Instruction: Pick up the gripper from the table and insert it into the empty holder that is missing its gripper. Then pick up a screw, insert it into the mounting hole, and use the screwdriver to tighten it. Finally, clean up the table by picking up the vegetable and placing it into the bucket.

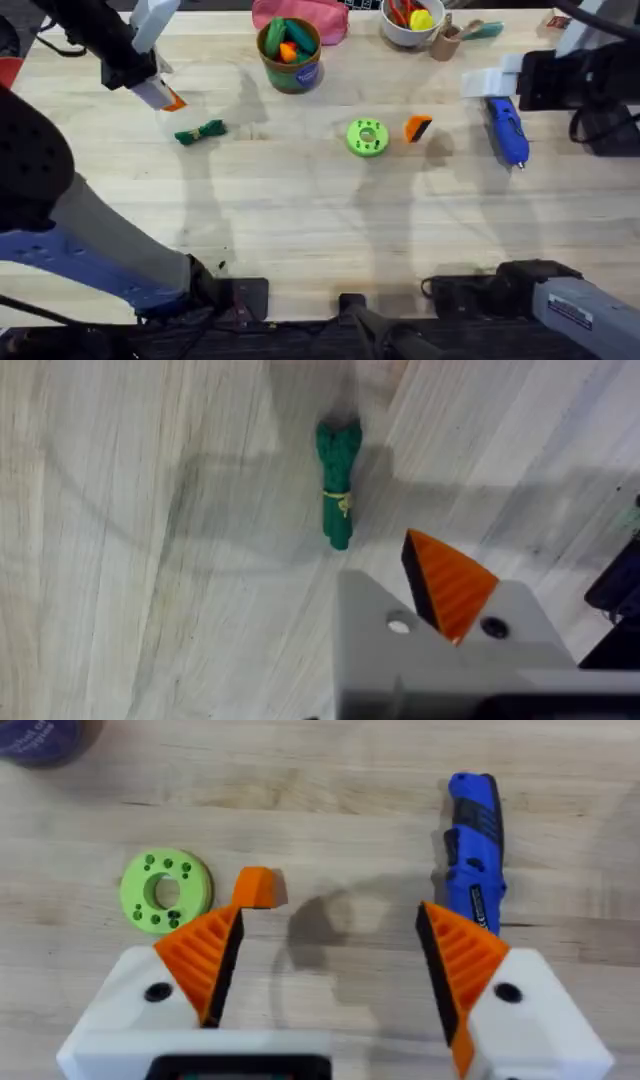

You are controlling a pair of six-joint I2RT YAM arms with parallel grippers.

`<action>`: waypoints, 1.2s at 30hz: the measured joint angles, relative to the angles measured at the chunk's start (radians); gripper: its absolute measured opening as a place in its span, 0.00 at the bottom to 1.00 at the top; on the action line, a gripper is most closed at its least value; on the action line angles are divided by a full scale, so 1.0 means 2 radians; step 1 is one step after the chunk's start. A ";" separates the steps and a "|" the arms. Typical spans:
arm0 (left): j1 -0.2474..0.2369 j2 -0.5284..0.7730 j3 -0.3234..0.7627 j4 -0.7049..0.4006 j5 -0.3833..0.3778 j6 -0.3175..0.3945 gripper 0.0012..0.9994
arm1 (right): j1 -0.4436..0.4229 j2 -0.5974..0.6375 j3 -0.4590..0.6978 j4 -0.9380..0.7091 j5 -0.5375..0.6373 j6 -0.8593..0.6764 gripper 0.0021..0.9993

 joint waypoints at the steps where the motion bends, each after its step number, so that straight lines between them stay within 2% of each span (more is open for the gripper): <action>1: 0.000 0.000 0.000 0.000 0.000 0.000 0.00 | 0.000 0.000 0.000 0.000 0.000 0.000 0.99; 11: 0.000 0.000 0.000 0.000 0.001 0.000 0.00 | 0.000 0.000 0.000 0.000 0.000 0.000 0.99; 12: 0.000 0.000 0.000 0.000 0.001 0.001 0.05 | 0.000 0.000 0.000 0.000 0.000 0.000 0.99; 17: 0.000 0.000 0.000 0.000 0.003 0.002 0.85 | 0.000 0.000 0.000 0.000 0.000 0.000 0.99; 18: 0.000 0.000 0.000 0.000 0.003 0.000 0.95 | 0.000 0.000 0.000 0.000 0.000 0.000 0.99; 19: 0.000 0.000 0.000 0.000 0.003 0.000 0.98 | 0.000 0.000 0.000 0.000 0.000 0.000 0.99; 27: 0.000 0.000 0.001 0.016 0.005 -0.008 0.99 | 0.000 0.000 0.000 0.000 0.000 0.000 0.99; 29: 0.000 0.000 0.006 0.020 0.004 -0.043 0.99 | 0.000 0.000 0.000 0.000 0.000 0.000 0.99; 31: -0.002 0.000 0.019 0.023 -0.002 -0.094 0.99 | 0.000 0.000 0.000 0.000 0.000 0.000 0.99; 36: -0.023 0.000 0.094 0.023 -0.012 -0.223 0.99 | 0.000 0.000 0.000 -0.001 0.000 0.000 0.99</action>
